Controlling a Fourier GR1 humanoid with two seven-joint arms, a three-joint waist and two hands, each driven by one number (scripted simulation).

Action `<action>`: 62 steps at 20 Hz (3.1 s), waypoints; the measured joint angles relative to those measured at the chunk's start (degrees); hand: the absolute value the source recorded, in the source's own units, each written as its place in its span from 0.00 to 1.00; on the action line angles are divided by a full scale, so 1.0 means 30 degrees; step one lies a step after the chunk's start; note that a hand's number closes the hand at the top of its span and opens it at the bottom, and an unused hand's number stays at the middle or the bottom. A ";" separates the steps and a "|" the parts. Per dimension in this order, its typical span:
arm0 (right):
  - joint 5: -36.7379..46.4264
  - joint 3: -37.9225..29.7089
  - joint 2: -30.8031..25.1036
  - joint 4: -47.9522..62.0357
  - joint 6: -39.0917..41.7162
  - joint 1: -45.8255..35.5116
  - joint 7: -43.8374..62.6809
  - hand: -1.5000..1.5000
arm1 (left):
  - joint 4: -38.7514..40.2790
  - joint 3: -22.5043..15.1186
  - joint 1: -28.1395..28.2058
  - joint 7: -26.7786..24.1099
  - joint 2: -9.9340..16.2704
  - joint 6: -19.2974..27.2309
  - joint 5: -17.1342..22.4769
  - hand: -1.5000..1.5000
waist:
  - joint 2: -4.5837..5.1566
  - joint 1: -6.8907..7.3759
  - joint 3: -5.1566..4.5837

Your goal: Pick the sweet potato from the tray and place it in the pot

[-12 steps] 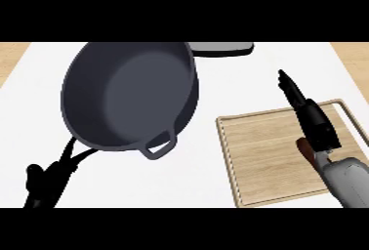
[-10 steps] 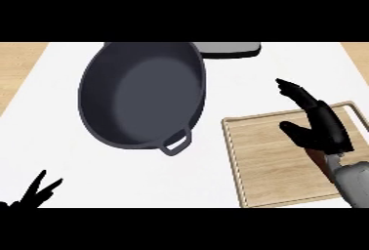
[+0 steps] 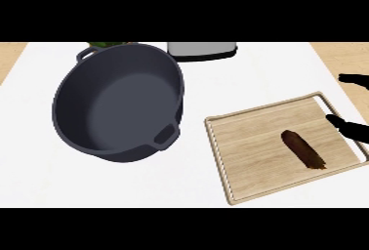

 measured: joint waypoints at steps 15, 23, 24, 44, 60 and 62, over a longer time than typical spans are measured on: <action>0.4380 0.1265 -0.2444 -0.2541 -0.1077 0.3159 0.0000 0.00 | -0.1529 0.1149 0.1416 -0.0373 -0.1026 0.1664 0.0347 0.50 | 0.0615 -0.0407 -0.0217; 0.6873 0.3010 -0.4246 -0.2969 0.2298 0.3672 0.4599 0.00 | -0.2255 0.1297 0.1279 -0.0548 -0.1002 0.1737 0.0099 0.50 | 0.0926 0.0202 -0.0424; 0.7089 0.3247 -0.4383 -0.3085 0.2831 0.3692 0.5238 0.00 | -0.2331 0.1293 0.1253 -0.0524 -0.1002 0.1752 0.0059 0.50 | 0.0954 0.0271 -0.0436; 0.9466 0.6852 -0.2057 -0.5111 1.0748 0.1376 1.5790 0.00 | -0.2608 0.0836 -0.0309 0.0566 -0.1171 0.1652 -0.0924 0.50 | 0.1263 0.1626 -0.0361; 1.0448 0.8120 0.0921 -0.3773 1.3296 -0.0464 1.9347 0.00 | -0.2546 0.0830 -0.0630 0.1255 -0.1448 0.1619 -0.1527 0.50 | 0.1239 0.1694 -0.0257; 1.0525 0.8227 0.1240 -0.3522 1.3415 -0.0641 1.9442 0.00 | -0.2475 0.0780 -0.0654 0.1260 -0.1456 0.1648 -0.1767 0.50 | 0.1244 0.1657 -0.0236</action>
